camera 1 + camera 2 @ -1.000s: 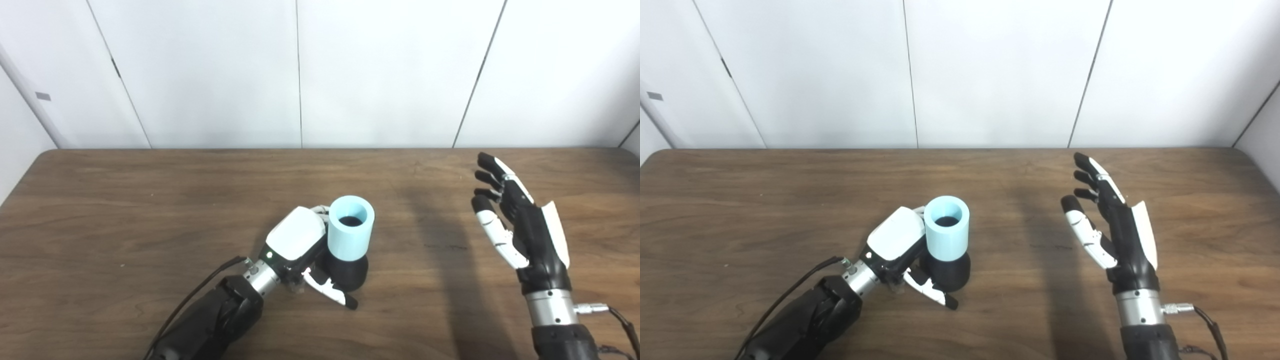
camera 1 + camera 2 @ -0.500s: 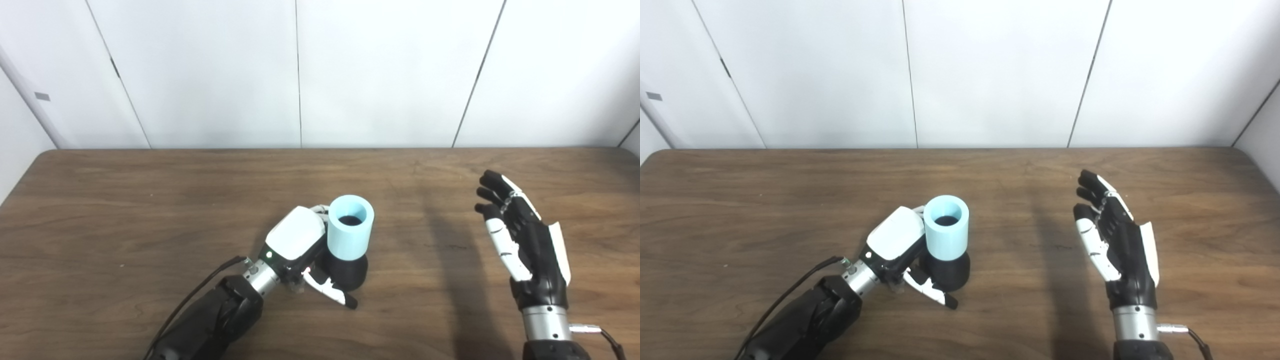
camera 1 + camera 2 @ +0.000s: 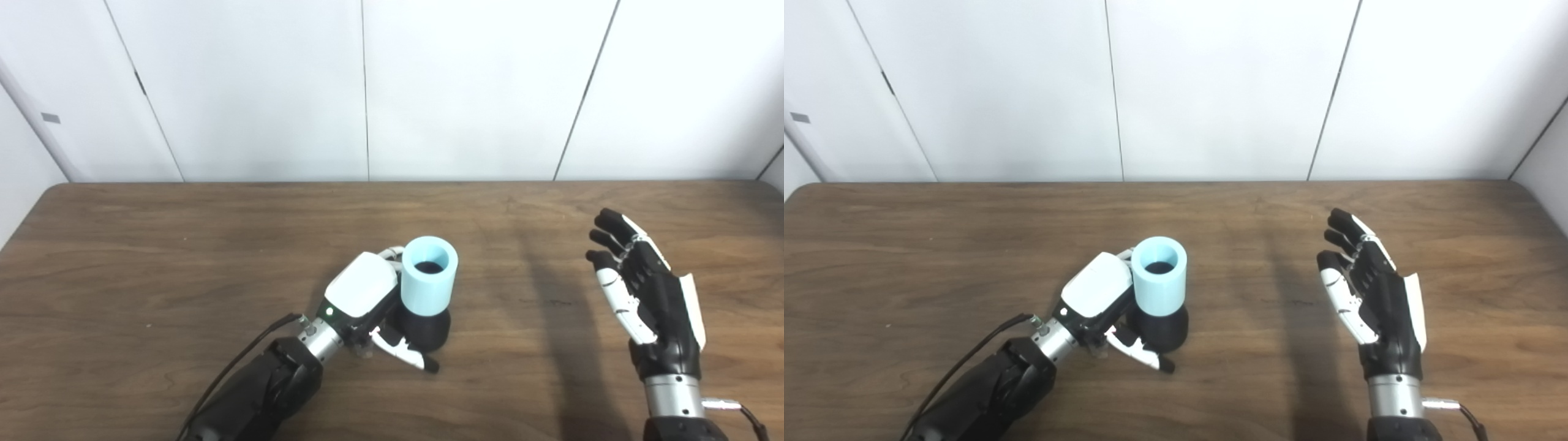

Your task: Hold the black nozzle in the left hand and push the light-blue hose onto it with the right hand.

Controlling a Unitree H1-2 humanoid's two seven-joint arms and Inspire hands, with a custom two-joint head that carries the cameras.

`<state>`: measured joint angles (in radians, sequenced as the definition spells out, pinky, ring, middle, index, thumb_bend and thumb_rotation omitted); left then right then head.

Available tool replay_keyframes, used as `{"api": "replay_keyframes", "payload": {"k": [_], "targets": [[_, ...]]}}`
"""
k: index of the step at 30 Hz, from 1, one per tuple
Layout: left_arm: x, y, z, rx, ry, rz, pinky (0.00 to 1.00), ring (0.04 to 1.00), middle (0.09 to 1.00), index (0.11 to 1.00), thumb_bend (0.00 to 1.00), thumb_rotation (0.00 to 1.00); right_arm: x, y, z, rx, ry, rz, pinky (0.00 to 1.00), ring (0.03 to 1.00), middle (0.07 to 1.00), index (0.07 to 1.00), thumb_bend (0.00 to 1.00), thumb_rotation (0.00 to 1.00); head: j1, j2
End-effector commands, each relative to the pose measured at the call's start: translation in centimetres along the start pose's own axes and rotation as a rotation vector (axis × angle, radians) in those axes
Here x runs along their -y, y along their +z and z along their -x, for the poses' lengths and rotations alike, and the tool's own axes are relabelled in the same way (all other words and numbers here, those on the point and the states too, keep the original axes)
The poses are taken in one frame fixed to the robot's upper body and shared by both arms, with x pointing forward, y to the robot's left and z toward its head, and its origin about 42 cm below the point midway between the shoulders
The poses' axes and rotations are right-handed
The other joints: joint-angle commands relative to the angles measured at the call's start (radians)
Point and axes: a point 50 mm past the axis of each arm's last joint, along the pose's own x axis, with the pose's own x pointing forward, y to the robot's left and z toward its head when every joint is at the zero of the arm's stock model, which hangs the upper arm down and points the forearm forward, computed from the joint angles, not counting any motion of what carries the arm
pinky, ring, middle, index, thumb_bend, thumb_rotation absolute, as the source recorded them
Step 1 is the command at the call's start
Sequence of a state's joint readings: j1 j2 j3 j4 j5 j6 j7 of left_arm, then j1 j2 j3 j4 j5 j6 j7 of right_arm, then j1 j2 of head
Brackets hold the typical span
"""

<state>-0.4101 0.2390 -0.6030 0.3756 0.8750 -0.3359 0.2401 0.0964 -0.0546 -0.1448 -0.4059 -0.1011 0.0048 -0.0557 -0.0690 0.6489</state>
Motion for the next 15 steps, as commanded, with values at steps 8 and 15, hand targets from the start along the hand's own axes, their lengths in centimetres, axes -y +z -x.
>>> {"api": "replay_keyframes", "payload": {"k": [8,15], "targets": [[13.73,4.13,10.15,-0.222,-0.584,0.170,1.00,1.000,0.945,0.949,1.00,0.17,0.37,2.06,-0.84,0.117,-0.022,0.000,0.72,0.820,0.841,0.813,0.19,0.63,-0.002,0.000],[13.69,4.08,10.14,-0.237,-0.589,0.165,1.00,1.000,0.952,0.958,1.00,0.17,0.43,1.97,-0.89,0.117,-0.012,0.018,0.73,0.830,0.853,0.825,0.19,0.66,-0.003,-0.001]]}}
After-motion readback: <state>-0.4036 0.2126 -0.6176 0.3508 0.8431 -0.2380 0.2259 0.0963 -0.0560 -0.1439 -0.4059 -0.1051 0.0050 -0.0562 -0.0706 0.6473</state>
